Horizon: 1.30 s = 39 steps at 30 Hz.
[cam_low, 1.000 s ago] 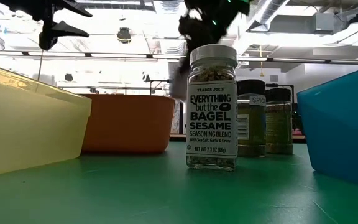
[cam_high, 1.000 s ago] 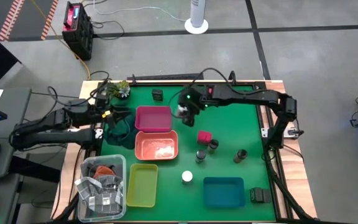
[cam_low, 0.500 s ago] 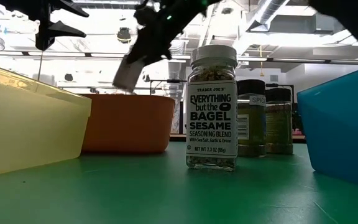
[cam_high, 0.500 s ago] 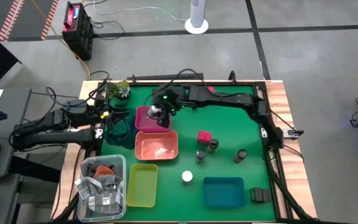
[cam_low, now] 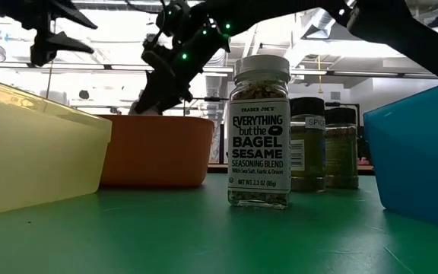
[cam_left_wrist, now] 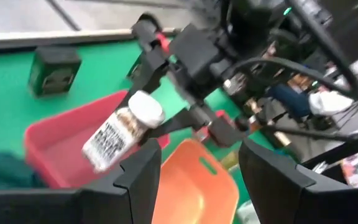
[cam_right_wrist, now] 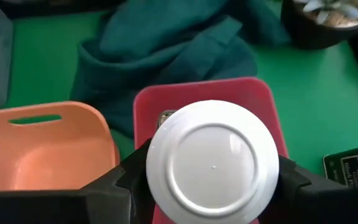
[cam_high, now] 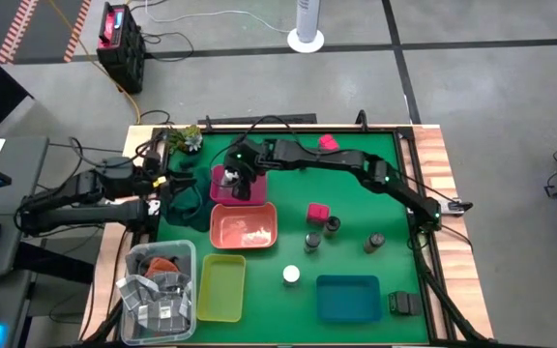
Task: Sort spices by type
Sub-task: Put the top white seasoning bottle into the red bin
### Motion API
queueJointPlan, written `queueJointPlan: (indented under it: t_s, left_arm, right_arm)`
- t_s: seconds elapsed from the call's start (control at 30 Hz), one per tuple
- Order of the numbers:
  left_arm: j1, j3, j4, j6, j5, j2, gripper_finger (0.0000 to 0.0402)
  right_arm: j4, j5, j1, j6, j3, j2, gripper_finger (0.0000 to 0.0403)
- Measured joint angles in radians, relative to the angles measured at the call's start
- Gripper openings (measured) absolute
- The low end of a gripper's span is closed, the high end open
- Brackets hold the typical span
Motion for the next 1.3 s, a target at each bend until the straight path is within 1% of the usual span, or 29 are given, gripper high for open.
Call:
queueJointPlan:
  t_s: [0.2, 0.33, 0.4, 0.47, 0.57, 0.63, 0.7, 0.8, 0.87, 0.97, 1.1, 1.3]
  left_arm:
    - [0.000, 0.000, -0.074, -0.031, -0.001, 0.000, 0.0206]
    - [0.000, 0.000, -0.076, -0.048, -0.002, 0.000, 0.0206]
    - [0.000, 0.000, -0.076, -0.050, -0.002, 0.000, 0.0206]
    - [0.000, 0.000, -0.076, -0.050, -0.002, 0.000, 0.0206]
    - [0.000, 0.000, -0.080, -0.050, -0.003, 0.001, 0.0206]
    - [0.000, 0.000, -0.085, -0.050, -0.003, 0.000, 0.0206]
    - [0.000, 0.000, -0.085, -0.050, -0.003, 0.001, 0.0206]
    - [0.000, 0.000, -0.085, -0.049, -0.003, 0.000, 0.0206]
    - [0.000, 0.000, -0.085, -0.049, -0.003, 0.000, 0.0206]
    - [0.000, 0.000, -0.085, -0.050, -0.003, 0.001, 0.0206]
    - [0.000, 0.000, -0.085, -0.052, -0.003, 0.000, 0.0206]
    - [0.000, 0.000, -0.085, -0.052, -0.003, 0.001, 0.0206]
  right_arm:
    - [0.021, 0.000, -0.015, -0.027, -0.016, -0.002, 0.0224]
    - [0.024, 0.001, -0.032, -0.029, -0.018, 0.000, 0.0226]
    - [0.068, 0.001, -0.041, -0.026, -0.016, 0.015, 0.0227]
    - [0.065, 0.002, -0.042, -0.026, -0.019, 0.026, 0.0228]
    - [0.110, 0.001, -0.038, -0.013, -0.019, 0.049, 0.0228]
    - [0.086, 0.000, -0.038, -0.002, -0.019, 0.050, 0.0228]
    - [0.112, 0.000, -0.036, -0.002, -0.016, 0.056, 0.0228]
    - [0.081, 0.000, -0.035, 0.001, -0.018, 0.057, 0.0231]
    - [0.080, -0.021, -0.035, 0.001, -0.018, 0.063, 0.0237]
    - [0.075, -0.096, -0.041, 0.002, -0.018, 0.063, 0.0253]
    - [0.070, -0.101, -0.041, 0.001, -0.018, 0.063, 0.0268]
    - [0.069, -0.101, -0.051, 0.001, -0.018, 0.063, 0.0271]
